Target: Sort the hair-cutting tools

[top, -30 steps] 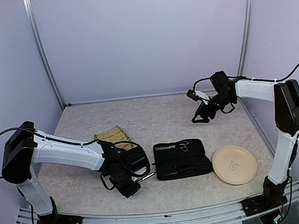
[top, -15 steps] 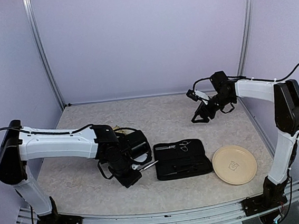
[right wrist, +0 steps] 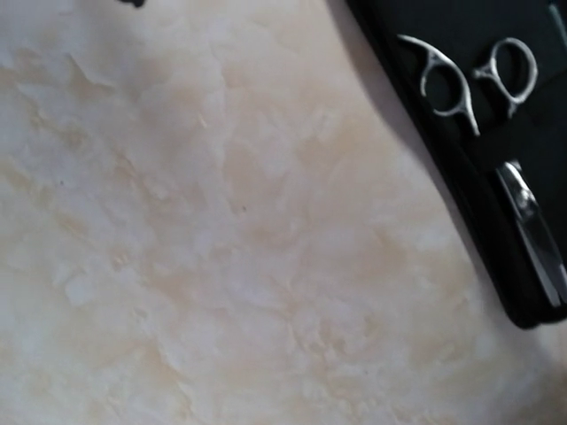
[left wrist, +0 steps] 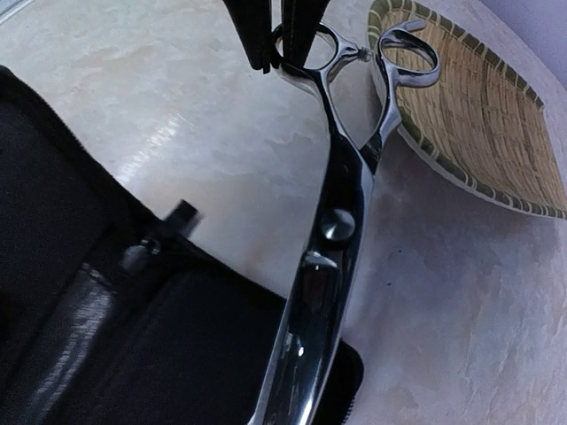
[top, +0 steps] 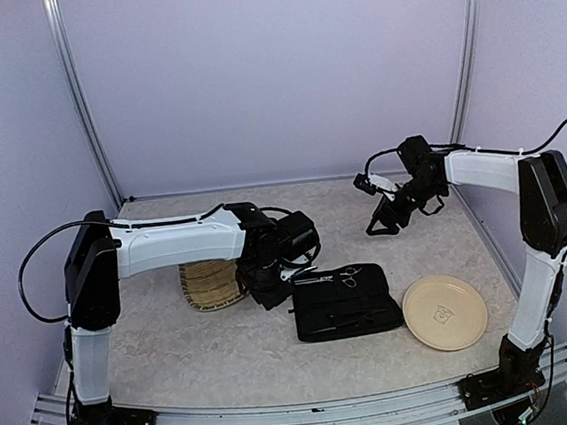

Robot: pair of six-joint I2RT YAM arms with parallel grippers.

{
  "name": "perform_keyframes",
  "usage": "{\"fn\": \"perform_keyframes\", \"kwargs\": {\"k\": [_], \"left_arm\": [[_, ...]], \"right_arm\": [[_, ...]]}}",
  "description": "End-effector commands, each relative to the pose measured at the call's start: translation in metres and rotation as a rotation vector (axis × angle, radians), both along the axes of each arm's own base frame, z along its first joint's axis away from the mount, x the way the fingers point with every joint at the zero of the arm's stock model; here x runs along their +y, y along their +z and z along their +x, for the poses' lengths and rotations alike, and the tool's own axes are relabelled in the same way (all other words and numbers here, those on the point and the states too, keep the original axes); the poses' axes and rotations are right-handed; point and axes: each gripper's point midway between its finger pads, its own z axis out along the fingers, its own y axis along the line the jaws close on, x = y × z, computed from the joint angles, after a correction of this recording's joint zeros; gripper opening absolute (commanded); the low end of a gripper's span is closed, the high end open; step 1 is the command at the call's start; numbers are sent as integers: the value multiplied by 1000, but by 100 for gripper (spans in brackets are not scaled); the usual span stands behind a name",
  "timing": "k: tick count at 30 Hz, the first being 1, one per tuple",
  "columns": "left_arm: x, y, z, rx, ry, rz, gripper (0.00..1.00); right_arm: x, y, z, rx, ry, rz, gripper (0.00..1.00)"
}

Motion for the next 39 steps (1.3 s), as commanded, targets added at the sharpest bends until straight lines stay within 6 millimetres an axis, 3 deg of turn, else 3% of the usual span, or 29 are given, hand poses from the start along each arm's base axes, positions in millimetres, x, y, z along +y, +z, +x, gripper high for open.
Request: {"fn": "perform_keyframes", "kwargs": {"k": [1,5,18,31,34,39], "left_arm": [[-8,-4,26,-70,-60,29,0],[-10,-24,24,-41,-101,69,0],[-25,-62,5,20,-176,117,0],[-44,-65,1,5,-241,120,0],[-47,-65,0,1,-258,125,0],[-50,-61,1,-28,-281,137,0]], "right_arm": [[-16,-12,5,22,-21,-79,66],[-30,-24,7,12,-36,-155,66],[-31,-38,3,63,-23,-162,66],[-28,-42,-1,97,-12,-148,66],[-25,-39,-8,128,4,-135,66],[-36,-55,-26,167,4,-183,66]]}}
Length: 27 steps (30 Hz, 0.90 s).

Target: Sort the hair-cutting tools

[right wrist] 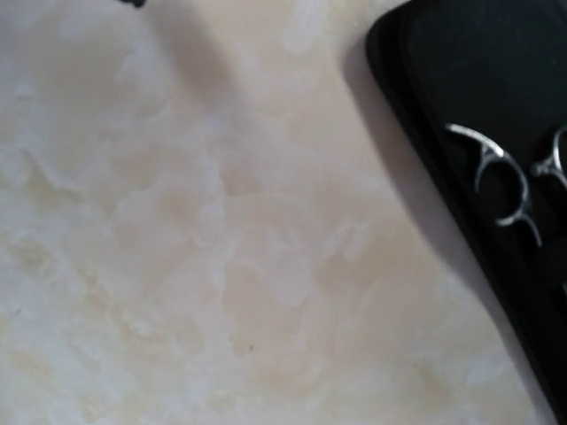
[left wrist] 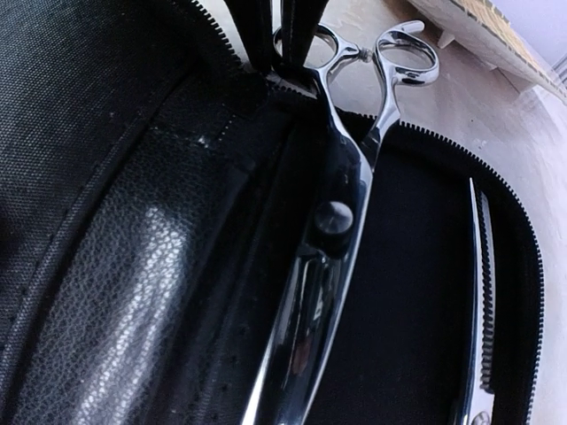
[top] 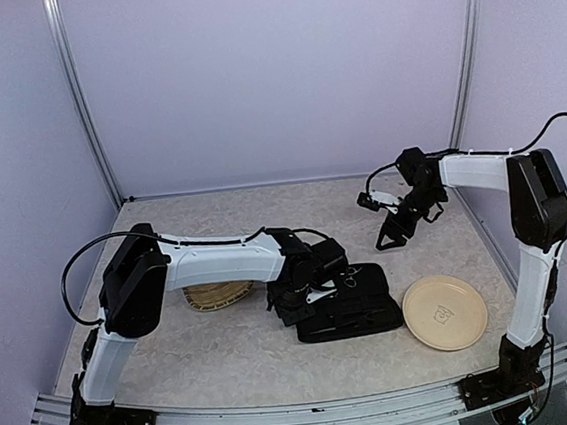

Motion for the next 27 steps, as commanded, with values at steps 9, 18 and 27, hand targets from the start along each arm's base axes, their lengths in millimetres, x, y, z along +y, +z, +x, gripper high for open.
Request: {"fn": "perform_keyframes", "kwargs": {"k": [9,18,27], "left_arm": [[-14,11,4,-99,-78,6,33],[32,51,-7,-94,6,-76,45],[24,64,4,35,220,-382,41]], "right_arm": [[-5,-15,-27,105,8,-3,65],[-14,-23,-46,130,8,-31,65],[-9,-28,-60,161,21,2,64]]}}
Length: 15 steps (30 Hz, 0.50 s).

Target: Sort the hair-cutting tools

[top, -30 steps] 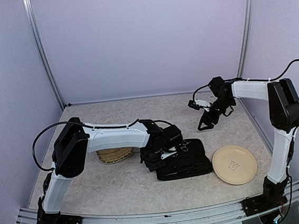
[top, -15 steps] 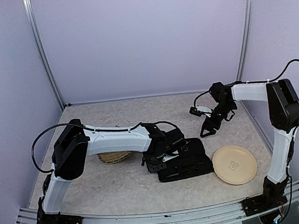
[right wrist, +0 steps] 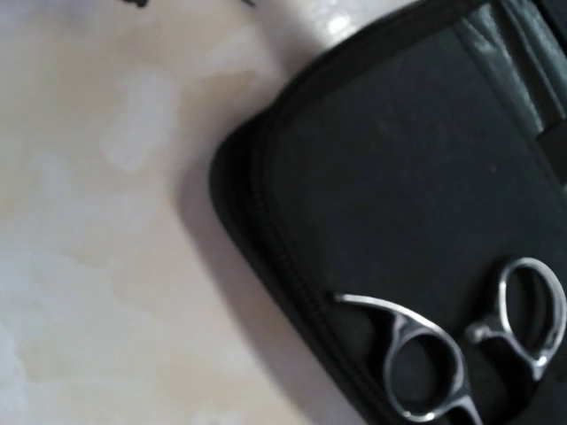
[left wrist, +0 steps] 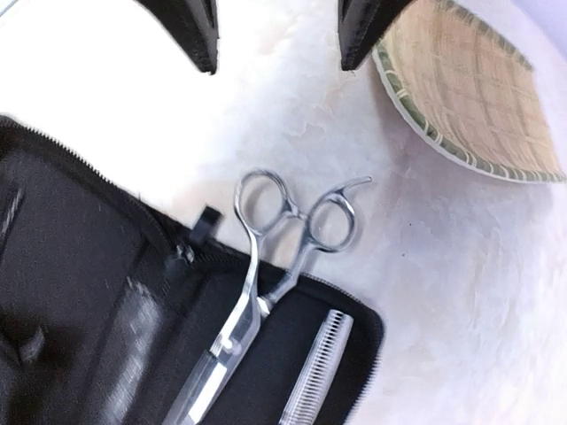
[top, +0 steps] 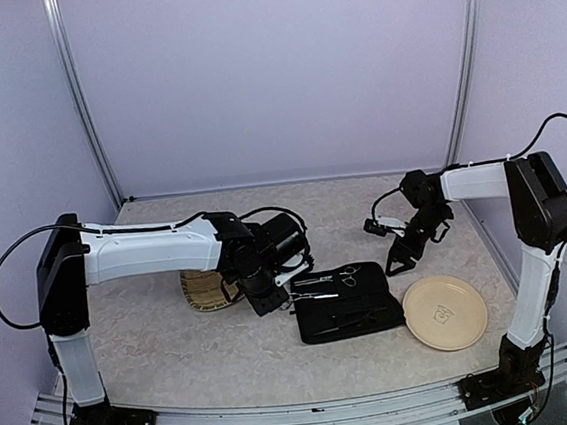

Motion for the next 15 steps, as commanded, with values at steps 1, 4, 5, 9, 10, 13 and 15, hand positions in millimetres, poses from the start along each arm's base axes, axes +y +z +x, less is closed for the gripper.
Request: {"fn": "perform_keyframes", "kwargs": {"k": [1,4,5,9,10,13,15], "left_arm": [[-15,4,13,78,120,-196,36],[-9,-5,22,75,151,-189,25],[-6,-9,27,80,172,-184,23],[6,-22,44,90,233,-154,14],[6,-25,45,98,234,-151,11],[6,-37,44,125,223,-132,6],[6,-46,41,143,216,-112,4]], "right_arm": [[5,12,-5,-16,13,37,64],[11,9,-9,-13,34,41,62],[14,8,-10,-11,41,44,62],[20,1,-16,1,66,24,61],[20,-2,-17,1,70,14,61],[19,-9,-19,3,75,-14,60],[18,-11,-20,5,76,-19,59]]}}
